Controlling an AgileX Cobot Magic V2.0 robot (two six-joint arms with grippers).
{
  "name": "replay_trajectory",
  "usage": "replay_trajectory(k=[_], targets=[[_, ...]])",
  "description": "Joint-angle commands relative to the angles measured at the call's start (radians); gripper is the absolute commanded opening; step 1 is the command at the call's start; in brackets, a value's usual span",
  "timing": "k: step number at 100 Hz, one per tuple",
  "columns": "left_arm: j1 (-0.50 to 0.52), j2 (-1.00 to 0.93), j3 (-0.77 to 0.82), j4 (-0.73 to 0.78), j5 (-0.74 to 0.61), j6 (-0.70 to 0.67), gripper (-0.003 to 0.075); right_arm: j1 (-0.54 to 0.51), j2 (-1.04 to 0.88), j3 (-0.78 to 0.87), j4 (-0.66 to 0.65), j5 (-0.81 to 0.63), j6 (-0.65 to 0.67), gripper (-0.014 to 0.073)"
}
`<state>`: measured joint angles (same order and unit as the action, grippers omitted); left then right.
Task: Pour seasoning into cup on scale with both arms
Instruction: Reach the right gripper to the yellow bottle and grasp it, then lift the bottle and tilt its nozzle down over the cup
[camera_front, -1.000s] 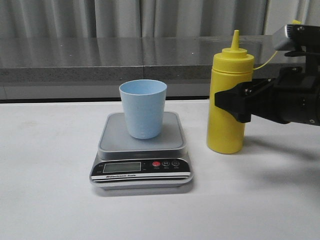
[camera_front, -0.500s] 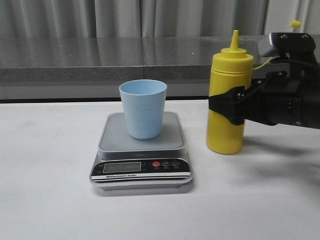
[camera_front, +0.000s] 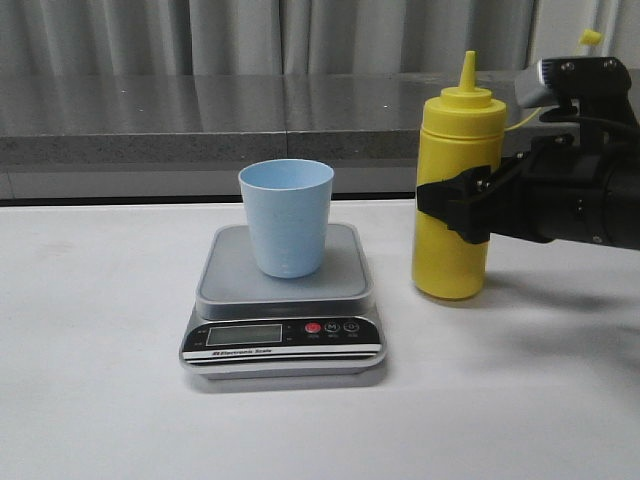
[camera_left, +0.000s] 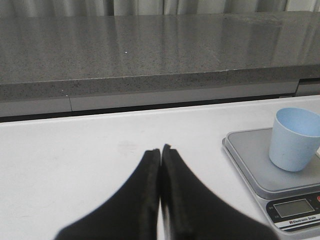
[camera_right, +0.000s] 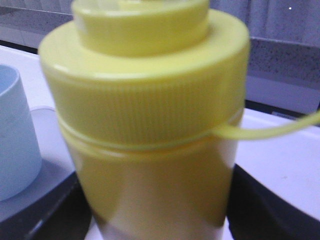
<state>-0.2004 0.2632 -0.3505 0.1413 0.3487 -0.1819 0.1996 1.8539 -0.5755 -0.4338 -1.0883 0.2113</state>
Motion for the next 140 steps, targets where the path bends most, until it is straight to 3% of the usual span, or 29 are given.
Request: replay_trajectory(k=[1, 9, 37, 85, 113, 140], targets=[[0.002, 0.010, -0.027, 0.004, -0.075, -0.007, -0.0020, 0.002, -0.092, -0.020, -0.012, -0.053, -0.036, 0.0249], [0.002, 0.010, -0.027, 0.004, -0.075, -0.007, -0.0020, 0.002, -0.140, -0.030, -0.040, 0.024, -0.064, 0.0249], [0.002, 0.010, -0.027, 0.004, -0.075, -0.007, -0.0020, 0.028, -0.264, -0.178, -0.282, 0.487, -0.086, 0.0249], [0.002, 0.010, -0.027, 0.004, -0.075, -0.007, -0.0020, 0.218, -0.262, -0.443, -0.577, 1.088, -0.086, 0.0248], [0.002, 0.010, -0.027, 0.004, -0.075, -0.007, -0.0020, 0.285, -0.247, -0.476, -0.794, 1.254, -0.086, 0.0248], [0.002, 0.010, -0.027, 0.004, -0.075, -0.007, -0.0020, 0.335, -0.226, -0.494, -0.884, 1.333, -0.086, 0.0248]])
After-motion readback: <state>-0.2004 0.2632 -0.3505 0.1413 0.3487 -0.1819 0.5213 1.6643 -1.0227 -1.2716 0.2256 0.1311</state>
